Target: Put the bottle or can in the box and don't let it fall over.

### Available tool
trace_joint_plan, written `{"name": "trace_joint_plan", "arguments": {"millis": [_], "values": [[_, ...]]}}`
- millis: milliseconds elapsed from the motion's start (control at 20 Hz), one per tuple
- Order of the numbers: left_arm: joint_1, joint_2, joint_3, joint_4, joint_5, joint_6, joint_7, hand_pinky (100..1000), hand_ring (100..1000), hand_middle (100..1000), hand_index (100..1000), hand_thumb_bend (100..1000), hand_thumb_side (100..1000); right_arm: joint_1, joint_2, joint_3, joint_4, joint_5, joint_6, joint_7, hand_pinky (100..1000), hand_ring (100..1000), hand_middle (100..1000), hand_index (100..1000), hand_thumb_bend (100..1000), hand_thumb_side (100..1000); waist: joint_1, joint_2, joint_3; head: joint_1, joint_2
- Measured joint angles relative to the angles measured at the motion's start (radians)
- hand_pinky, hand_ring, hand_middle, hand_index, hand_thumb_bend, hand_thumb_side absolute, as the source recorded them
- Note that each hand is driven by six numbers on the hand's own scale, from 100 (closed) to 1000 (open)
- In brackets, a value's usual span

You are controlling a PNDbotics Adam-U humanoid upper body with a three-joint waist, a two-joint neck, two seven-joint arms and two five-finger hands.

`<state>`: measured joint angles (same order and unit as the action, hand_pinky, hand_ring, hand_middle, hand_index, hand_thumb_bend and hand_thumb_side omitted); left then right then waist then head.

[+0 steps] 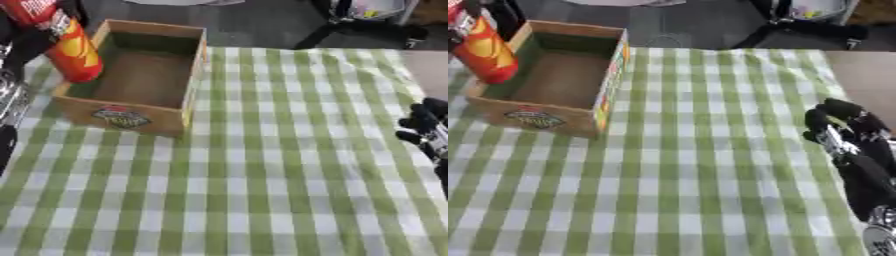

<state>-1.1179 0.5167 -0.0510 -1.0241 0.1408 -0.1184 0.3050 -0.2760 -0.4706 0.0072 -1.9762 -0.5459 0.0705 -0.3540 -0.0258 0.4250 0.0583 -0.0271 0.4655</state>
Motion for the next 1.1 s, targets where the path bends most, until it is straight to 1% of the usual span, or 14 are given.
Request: {"name": "trace_joint_plan", "arguments": {"millis": [200, 350, 400, 450, 500, 550, 600, 650, 700, 800, 900, 950, 1100], "values": [[-0.026, -0.008, 0.0, 0.0, -0.004, -0.012, 0.023, 137, 372, 100, 130, 142, 100, -0.015, 0.0, 0.006, 0.0, -0.001, 0.006, 0.006, 708, 698, 716, 722, 488, 234, 0.009, 0.009, -0.023, 0.013, -0.011], [-0.037, -0.009, -0.001, 0.0, -0.007, -0.016, 0.027, 142, 378, 103, 134, 126, 100, -0.017, 0.001, 0.009, 0.0, -0.001, 0.008, 0.008, 708, 698, 715, 722, 487, 232, 0.013, 0.017, -0.032, 0.024, -0.02], [-0.037, -0.009, -0.001, 0.0, -0.009, -0.016, 0.027, 154, 387, 112, 140, 110, 100, -0.02, 0.002, 0.01, 0.0, -0.001, 0.008, 0.008, 708, 697, 715, 722, 486, 232, 0.014, 0.019, -0.034, 0.026, -0.02], [-0.037, -0.012, -0.001, 0.001, -0.01, -0.016, 0.027, 233, 444, 166, 170, 100, 100, -0.022, 0.002, 0.012, 0.0, -0.001, 0.009, 0.009, 709, 697, 715, 722, 485, 230, 0.015, 0.021, -0.036, 0.027, -0.02], [-0.037, -0.016, -0.002, 0.002, -0.011, -0.015, 0.025, 399, 567, 294, 271, 107, 100, -0.024, 0.003, 0.012, 0.0, -0.001, 0.01, 0.01, 709, 697, 715, 722, 483, 229, 0.016, 0.022, -0.037, 0.029, -0.021], [-0.037, -0.018, -0.005, 0.005, -0.013, -0.014, 0.016, 576, 760, 492, 467, 235, 100, -0.024, 0.005, 0.012, 0.0, -0.001, 0.01, 0.01, 709, 697, 715, 721, 483, 229, 0.018, 0.023, -0.039, 0.031, -0.023], [-0.037, -0.019, -0.01, 0.007, -0.017, -0.015, 0.0, 971, 1000, 835, 803, 504, 239, -0.024, 0.006, 0.012, 0.0, -0.001, 0.011, 0.01, 709, 697, 715, 722, 483, 229, 0.019, 0.024, -0.039, 0.032, -0.025], [-0.037, -0.019, -0.014, 0.007, -0.028, -0.019, -0.022, 971, 1000, 835, 803, 504, 239, -0.024, 0.008, 0.013, 0.0, -0.001, 0.012, 0.01, 709, 697, 715, 722, 483, 229, 0.02, 0.025, -0.039, 0.033, -0.028], [-0.037, -0.02, -0.016, 0.007, -0.047, -0.024, -0.044, 1000, 1000, 978, 930, 520, 612, -0.024, 0.009, 0.013, 0.0, -0.002, 0.013, 0.011, 709, 697, 715, 721, 482, 228, 0.021, 0.025, -0.039, 0.034, -0.028], [-0.037, -0.02, -0.016, 0.009, -0.098, -0.034, -0.077, 1000, 1000, 944, 927, 527, 614, -0.024, 0.009, 0.013, 0.0, -0.002, 0.015, 0.012, 709, 697, 714, 722, 479, 219, 0.021, 0.025, -0.039, 0.034, -0.028], [-0.037, -0.02, -0.012, 0.018, -0.148, -0.035, -0.092, 1000, 1000, 938, 922, 518, 603, -0.024, 0.009, 0.016, 0.0, -0.002, 0.018, 0.011, 709, 697, 715, 721, 479, 225, 0.023, 0.025, -0.039, 0.034, -0.028], [-0.037, -0.02, -0.01, 0.023, -0.165, -0.032, -0.096, 1000, 1000, 946, 927, 531, 618, -0.024, 0.01, 0.017, 0.0, -0.003, 0.018, 0.011, 709, 697, 715, 722, 479, 225, 0.023, 0.025, -0.039, 0.034, -0.028], [-0.037, -0.02, -0.005, 0.034, -0.198, -0.019, -0.108, 1000, 1000, 906, 913, 535, 613, -0.024, 0.01, 0.018, 0.0, -0.003, 0.02, 0.011, 710, 697, 715, 722, 479, 226, 0.023, 0.025, -0.037, 0.034, -0.028]]}}
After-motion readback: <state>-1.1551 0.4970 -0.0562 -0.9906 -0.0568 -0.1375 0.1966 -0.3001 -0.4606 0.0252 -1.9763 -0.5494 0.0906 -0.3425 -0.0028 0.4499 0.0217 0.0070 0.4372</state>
